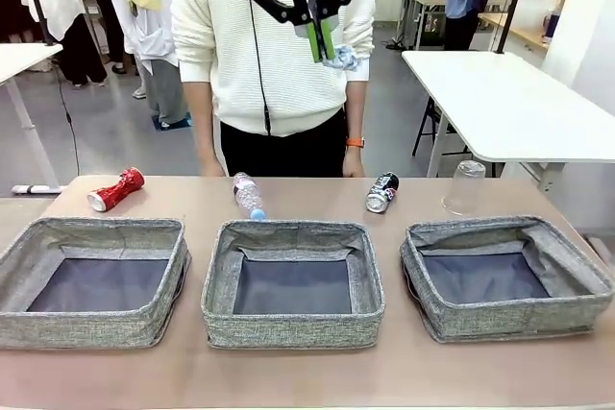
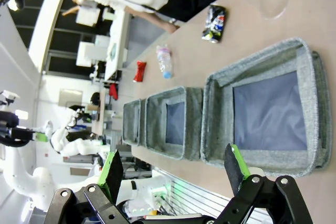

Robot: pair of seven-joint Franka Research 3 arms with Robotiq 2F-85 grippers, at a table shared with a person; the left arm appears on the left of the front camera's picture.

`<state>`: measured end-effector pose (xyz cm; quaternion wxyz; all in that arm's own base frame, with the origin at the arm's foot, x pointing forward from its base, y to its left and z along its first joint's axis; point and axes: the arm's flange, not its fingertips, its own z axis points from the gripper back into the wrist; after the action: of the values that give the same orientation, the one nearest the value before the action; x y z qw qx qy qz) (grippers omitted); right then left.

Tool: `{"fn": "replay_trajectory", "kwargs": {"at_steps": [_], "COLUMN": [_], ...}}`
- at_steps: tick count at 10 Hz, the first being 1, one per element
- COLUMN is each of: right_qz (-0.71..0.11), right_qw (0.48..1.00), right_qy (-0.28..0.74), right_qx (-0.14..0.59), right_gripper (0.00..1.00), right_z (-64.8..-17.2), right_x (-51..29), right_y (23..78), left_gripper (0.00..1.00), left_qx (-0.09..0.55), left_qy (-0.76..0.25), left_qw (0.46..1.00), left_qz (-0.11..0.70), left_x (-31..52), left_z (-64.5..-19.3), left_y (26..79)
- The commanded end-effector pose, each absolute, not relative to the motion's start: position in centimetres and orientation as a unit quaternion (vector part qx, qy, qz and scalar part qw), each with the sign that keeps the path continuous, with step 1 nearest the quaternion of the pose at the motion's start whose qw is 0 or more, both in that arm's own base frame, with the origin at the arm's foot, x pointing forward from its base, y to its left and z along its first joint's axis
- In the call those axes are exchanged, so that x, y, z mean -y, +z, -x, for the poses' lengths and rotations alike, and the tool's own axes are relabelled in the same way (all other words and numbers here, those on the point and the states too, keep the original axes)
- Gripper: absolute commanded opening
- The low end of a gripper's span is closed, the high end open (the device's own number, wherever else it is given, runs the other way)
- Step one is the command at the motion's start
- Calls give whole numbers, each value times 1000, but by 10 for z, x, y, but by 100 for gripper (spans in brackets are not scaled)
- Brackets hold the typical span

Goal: Sort the waste into the appropriate baskets.
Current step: Pick up the waste item pointed out by the person.

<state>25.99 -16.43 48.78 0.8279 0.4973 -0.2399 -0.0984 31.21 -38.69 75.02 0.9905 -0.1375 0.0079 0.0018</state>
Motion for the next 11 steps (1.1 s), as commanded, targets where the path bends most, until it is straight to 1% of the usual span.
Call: {"fn": "replay_trajectory", "kwargs": {"at_steps": [1, 2, 3, 4, 6, 7, 11], "right_qz": [-501, -501, -501, -501, -501, -501, -501], "right_qw": [824, 824, 824, 824, 824, 824, 824], "right_qy": [-88, -88, -88, -88, -88, -88, -88], "right_qx": [250, 250, 250, 250, 250, 250, 250], "right_gripper": [100, 100, 100, 100, 100, 100, 100], "right_z": [-263, -263, -263, -263, -263, -263, -263], "right_x": [165, 165, 165, 165, 165, 165, 165], "right_y": [490, 490, 490, 490, 490, 490, 490], "left_gripper": [6, 6, 6, 6, 6, 6, 6], "left_qx": [-11, -32, -32, -45, -35, -40, -40], "left_qy": [27, 28, 34, 33, 24, 25, 25], "left_qw": [993, 993, 994, 994, 997, 994, 994], "left_qz": [119, 110, 99, 91, 67, 95, 95], "left_x": [382, 378, 374, 371, 367, 365, 365], "left_z": [-317, -322, -325, -328, -330, -329, -329], "left_y": [764, 766, 767, 768, 760, 757, 757]}}
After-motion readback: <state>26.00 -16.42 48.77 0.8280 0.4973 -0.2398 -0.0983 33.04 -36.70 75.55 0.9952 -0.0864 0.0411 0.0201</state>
